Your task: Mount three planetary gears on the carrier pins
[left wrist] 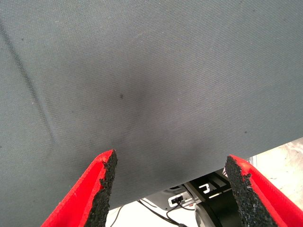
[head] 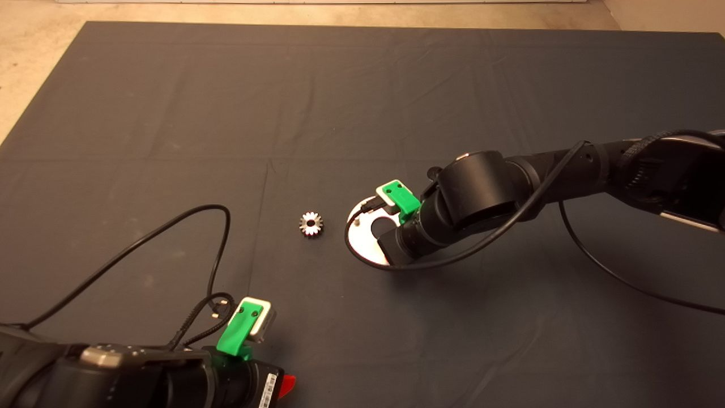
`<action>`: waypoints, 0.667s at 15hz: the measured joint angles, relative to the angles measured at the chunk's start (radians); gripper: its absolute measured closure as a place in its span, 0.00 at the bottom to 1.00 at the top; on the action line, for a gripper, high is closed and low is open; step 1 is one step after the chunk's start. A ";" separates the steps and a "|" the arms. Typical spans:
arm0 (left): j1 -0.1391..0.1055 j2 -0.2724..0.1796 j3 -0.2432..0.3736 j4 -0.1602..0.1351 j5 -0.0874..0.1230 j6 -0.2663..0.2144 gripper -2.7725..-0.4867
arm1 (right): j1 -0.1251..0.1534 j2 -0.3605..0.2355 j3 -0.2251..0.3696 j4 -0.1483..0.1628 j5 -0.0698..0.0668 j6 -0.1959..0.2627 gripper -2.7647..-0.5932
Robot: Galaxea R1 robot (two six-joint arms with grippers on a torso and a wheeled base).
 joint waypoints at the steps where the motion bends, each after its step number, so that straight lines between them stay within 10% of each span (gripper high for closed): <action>1: 0.000 0.001 0.000 0.000 0.001 0.000 0.51 | 0.000 0.003 -0.002 0.001 -0.002 -0.001 0.78; 10: 0.000 0.004 0.000 0.000 0.000 0.000 0.51 | 0.002 0.008 -0.009 0.007 -0.008 -0.018 0.78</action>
